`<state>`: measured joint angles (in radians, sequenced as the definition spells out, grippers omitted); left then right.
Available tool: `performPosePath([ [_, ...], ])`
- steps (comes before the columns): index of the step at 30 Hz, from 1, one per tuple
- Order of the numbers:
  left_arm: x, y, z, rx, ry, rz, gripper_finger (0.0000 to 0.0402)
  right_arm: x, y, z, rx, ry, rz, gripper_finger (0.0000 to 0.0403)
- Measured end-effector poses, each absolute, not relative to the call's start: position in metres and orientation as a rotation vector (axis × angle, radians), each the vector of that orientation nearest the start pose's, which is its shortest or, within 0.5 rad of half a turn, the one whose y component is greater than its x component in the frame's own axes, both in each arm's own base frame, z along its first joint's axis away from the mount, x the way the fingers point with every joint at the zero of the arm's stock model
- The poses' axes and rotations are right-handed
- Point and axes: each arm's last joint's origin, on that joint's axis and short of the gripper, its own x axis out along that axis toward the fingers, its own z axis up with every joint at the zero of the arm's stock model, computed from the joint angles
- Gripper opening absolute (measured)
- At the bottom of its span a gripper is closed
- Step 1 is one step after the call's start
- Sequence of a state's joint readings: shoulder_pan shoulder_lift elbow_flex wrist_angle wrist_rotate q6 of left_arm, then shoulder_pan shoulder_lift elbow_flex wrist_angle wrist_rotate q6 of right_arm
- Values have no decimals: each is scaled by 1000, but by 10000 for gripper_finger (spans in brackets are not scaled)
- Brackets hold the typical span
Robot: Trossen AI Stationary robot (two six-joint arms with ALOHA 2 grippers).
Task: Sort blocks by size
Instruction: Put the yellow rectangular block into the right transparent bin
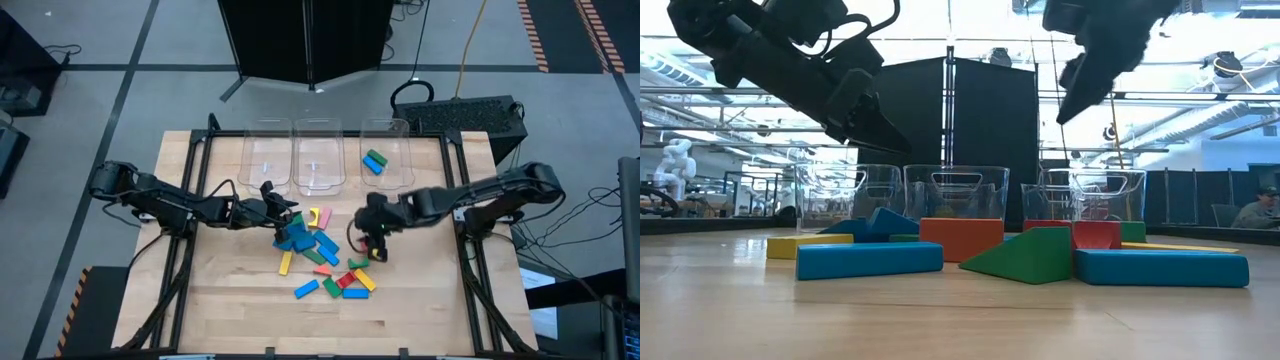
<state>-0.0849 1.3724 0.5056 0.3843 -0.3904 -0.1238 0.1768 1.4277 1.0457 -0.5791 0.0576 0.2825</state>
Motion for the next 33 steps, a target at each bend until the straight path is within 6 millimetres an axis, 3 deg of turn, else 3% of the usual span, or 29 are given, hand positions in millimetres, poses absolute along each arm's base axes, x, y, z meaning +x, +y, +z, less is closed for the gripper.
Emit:
performPosePath([
  [8, 256, -11, 171, 23, 446, 320, 123, 269, 94, 222, 236, 997, -74, 176],
  [18, 259, -11, 176, 30, 400, 312, 123, 268, 149, 180, 283, 1027, -145, 176],
  [26, 258, -17, 175, 4, 401, 284, 123, 267, 172, 150, 371, 1000, -285, 176],
  [33, 259, -20, 177, 2, 385, 270, 123, 266, 176, 131, 422, 1025, -388, 176],
])
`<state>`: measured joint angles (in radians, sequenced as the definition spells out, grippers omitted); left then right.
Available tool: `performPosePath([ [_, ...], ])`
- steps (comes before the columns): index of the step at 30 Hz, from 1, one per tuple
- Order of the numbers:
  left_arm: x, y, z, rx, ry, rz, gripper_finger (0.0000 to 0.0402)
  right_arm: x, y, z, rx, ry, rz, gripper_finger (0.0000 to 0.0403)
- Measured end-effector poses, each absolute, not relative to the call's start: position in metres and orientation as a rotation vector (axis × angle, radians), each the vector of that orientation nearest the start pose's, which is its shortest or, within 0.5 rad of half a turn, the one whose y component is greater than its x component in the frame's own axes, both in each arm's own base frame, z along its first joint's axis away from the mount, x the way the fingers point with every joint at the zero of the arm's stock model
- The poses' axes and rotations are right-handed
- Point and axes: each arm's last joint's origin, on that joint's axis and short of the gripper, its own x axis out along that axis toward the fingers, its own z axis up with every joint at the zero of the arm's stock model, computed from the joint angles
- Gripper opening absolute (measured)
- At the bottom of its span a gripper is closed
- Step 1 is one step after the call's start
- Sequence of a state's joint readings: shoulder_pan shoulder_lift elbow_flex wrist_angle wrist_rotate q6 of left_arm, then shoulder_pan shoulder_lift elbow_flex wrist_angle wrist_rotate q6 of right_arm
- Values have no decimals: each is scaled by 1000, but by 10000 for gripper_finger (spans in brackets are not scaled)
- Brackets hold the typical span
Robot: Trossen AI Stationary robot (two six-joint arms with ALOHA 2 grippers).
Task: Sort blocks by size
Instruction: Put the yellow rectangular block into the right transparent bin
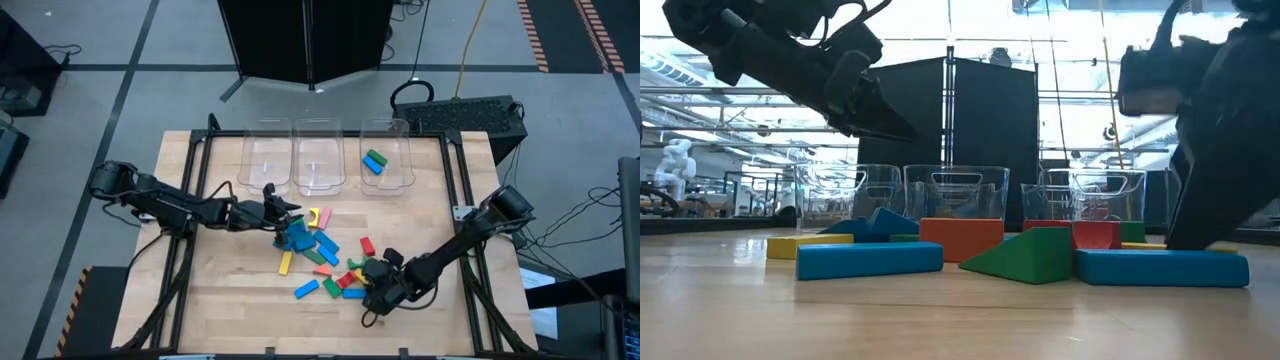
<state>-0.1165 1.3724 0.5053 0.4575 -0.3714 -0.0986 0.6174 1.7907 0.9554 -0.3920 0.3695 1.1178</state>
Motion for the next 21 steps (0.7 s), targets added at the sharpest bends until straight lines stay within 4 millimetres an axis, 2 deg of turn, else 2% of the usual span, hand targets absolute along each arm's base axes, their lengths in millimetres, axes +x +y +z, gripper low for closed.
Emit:
performPosePath([
  [9, 259, -20, 177, 9, 383, 269, 123, 263, 174, 121, 377, 1068, -440, 169],
  [18, 259, -20, 177, 3, 382, 270, 123, 258, 170, 129, 332, 1100, -417, 101],
  [21, 259, -20, 177, 1, 382, 268, 123, 258, 169, 130, 318, 1106, -406, 93],
])
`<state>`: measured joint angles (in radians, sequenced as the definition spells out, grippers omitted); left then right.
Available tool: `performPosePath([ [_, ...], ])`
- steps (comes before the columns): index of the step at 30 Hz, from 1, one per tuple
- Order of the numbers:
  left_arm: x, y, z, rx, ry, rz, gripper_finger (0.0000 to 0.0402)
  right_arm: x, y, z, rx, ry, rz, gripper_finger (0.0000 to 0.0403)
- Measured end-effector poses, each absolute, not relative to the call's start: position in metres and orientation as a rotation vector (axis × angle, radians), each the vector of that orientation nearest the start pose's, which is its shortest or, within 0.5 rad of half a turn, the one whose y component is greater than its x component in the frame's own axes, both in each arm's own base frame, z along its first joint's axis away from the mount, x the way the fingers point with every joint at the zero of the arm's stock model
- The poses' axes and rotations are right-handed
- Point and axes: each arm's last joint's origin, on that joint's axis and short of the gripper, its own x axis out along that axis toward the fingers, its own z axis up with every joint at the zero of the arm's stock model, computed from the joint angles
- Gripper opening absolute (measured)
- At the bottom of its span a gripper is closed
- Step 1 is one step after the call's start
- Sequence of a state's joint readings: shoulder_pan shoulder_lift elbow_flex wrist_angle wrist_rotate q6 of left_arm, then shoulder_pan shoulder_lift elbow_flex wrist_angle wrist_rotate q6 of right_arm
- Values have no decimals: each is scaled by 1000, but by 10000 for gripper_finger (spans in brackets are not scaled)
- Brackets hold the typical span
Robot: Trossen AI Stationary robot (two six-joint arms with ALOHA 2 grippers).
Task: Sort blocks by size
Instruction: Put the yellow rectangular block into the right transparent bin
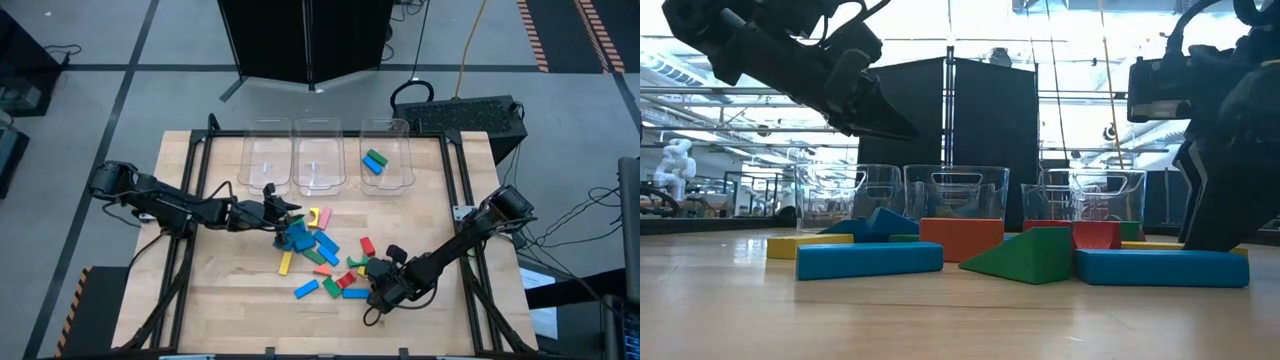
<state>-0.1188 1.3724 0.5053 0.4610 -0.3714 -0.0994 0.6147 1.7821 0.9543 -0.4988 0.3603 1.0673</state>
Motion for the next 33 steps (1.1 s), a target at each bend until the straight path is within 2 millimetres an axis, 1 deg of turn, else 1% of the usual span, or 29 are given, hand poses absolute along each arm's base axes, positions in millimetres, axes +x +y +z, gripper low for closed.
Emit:
performPosePath([
  [6, 258, -22, 176, -6, 386, 264, 123, 258, 170, 130, 313, 1107, -400, 103],
  [10, 258, -22, 176, -19, 384, 267, 123, 256, 169, 135, 313, 1112, -387, 102],
  [16, 258, -22, 176, -20, 384, 267, 123, 251, 164, 159, 324, 1065, -361, 102],
  [21, 258, -22, 176, -22, 384, 267, 123, 244, 156, 183, 309, 1002, -363, 102],
  [26, 258, -22, 176, -22, 385, 267, 123, 238, 142, 205, 278, 940, -380, 102],
  [29, 258, -22, 176, -21, 387, 265, 123, 236, 127, 216, 259, 901, -440, 102],
  [33, 258, -24, 176, -19, 391, 261, 123, 232, 106, 225, 213, 893, -530, 102],
])
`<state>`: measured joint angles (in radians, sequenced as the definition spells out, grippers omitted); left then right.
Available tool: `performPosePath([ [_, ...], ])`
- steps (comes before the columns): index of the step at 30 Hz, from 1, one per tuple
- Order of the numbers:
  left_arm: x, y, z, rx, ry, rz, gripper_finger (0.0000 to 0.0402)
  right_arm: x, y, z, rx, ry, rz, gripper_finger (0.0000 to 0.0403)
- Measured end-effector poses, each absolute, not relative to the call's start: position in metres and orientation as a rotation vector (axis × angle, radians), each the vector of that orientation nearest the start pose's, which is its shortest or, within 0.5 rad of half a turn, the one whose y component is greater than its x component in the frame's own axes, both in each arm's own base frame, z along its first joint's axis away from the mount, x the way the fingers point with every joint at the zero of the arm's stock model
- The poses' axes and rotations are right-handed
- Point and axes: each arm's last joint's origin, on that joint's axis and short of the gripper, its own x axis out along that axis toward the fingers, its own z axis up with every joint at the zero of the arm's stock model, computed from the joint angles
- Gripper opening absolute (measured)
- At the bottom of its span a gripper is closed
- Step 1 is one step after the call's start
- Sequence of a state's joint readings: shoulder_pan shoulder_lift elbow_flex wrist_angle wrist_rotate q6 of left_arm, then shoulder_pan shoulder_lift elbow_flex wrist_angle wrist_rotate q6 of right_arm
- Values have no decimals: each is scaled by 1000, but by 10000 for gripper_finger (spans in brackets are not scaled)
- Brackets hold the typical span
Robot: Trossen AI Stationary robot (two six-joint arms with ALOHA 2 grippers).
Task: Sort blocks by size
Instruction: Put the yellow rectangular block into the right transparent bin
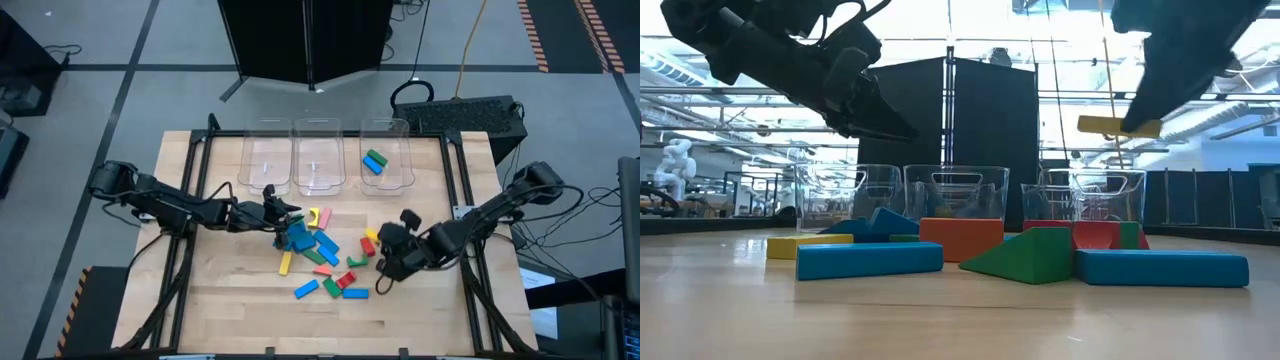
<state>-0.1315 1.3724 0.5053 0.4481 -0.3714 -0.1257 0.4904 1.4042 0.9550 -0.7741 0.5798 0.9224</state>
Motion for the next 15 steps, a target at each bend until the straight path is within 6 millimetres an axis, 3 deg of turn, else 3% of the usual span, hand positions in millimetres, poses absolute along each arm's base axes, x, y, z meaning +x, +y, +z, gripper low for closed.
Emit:
performPosePath([
  [15, 257, -24, 174, -16, 406, 261, 123, 238, 29, 245, 91, 934, -641, 102],
])
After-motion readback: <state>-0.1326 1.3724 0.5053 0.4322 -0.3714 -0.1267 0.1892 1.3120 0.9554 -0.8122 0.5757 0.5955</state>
